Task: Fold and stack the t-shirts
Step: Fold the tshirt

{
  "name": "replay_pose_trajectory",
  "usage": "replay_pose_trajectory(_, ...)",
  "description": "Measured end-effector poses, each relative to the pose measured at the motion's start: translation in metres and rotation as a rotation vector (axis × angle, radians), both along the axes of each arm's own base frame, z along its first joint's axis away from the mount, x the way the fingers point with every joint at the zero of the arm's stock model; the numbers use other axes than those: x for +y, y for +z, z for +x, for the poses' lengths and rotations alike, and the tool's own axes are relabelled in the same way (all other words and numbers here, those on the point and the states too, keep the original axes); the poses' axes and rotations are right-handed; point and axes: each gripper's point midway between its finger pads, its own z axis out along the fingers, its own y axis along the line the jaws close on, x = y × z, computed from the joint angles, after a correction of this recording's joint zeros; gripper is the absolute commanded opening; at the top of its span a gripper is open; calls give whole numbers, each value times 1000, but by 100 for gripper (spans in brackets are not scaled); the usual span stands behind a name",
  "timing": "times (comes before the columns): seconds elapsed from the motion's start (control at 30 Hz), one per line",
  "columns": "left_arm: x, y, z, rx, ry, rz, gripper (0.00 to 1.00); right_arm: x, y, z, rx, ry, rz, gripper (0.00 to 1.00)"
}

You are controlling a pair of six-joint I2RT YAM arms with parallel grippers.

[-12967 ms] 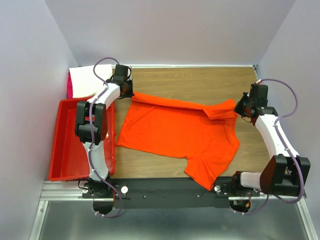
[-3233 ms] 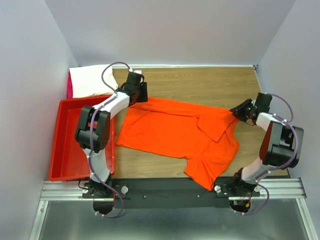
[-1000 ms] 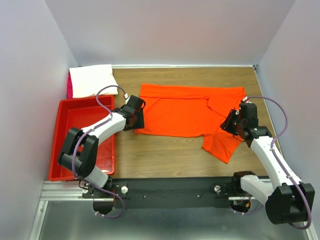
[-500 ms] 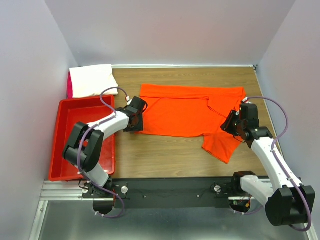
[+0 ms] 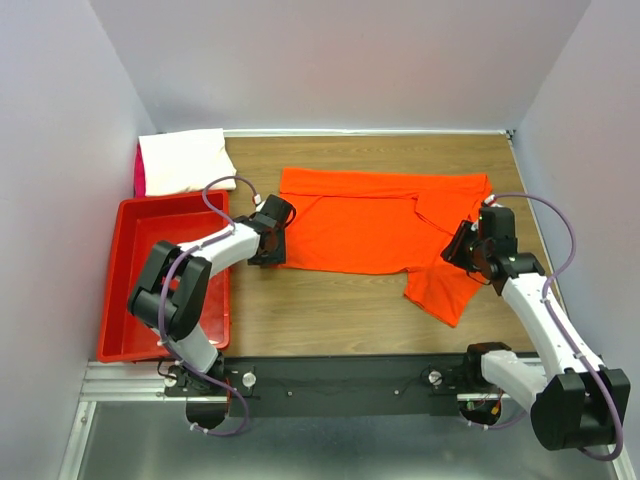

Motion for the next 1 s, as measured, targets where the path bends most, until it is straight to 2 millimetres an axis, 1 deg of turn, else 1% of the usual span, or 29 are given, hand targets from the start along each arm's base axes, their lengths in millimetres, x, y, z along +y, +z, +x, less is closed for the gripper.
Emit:
replay_pose_trajectory(0.03, 0, 0, 0, 0, -2, -2, 56, 0, -1, 0, 3, 0, 0, 42)
replay_pose_trajectory(0.13, -4, -1, 1, -3, -9, -16, 45, 0, -4, 0, 18, 0, -1, 42)
replay_pose_trajectory(0.17, -6, -1, 2, -4, -16, -26, 35, -1, -5, 0, 26, -3, -5, 42)
replay_pose_trajectory(0.23, -7, -1, 2, -6, -20, -26, 27, -2, -4, 1, 31, -8, -10, 42)
replay_pose_trajectory(0.27, -9, -1, 2, -7, -26, -34, 15, -4, -4, 2, 34, -16, -19, 44)
replay_pose_trajectory(0.3, -11, -1, 3, -10, -32, -39, 11, -5, -3, 3, 34, -21, -25, 44)
replay_pose_trajectory(0.37, -13, -2, 3, -15, -39, -46, 0, -8, -2, 6, 35, -34, -37, 45)
replay_pose_trajectory(0.47, -13, -2, 3, -25, -46, -52, 0, -12, -4, 9, 56, -50, -57, 47)
replay_pose_trajectory(0.53, -13, -1, 2, -33, -48, -57, 0, -15, -10, 11, 87, -64, -73, 48)
replay_pose_trajectory(0.67, -12, -1, -3, -41, -58, -65, 0, -27, -30, 9, 178, -110, -87, 48)
replay_pose_trajectory(0.73, -12, -1, -5, -44, -67, -71, 0, -45, -39, 7, 221, -175, -71, 48)
replay_pose_trajectory(0.8, -13, -1, -4, -49, -77, -73, 0, -64, -44, 5, 246, -244, -51, 47)
replay_pose_trajectory(0.83, -13, -1, -4, -50, -83, -73, 0, -77, -48, 3, 263, -292, -37, 47)
replay_pose_trajectory(0.87, -13, -1, -4, -52, -89, -74, 0, -85, -50, 1, 272, -320, -32, 47)
replay_pose_trajectory(0.97, -15, -1, -3, -56, -107, -78, 0, -99, -58, -4, 306, -373, -11, 47)
replay_pose_trajectory(1.0, -16, -1, -2, -61, -113, -79, 0, -100, -60, -4, 312, -381, -5, 47)
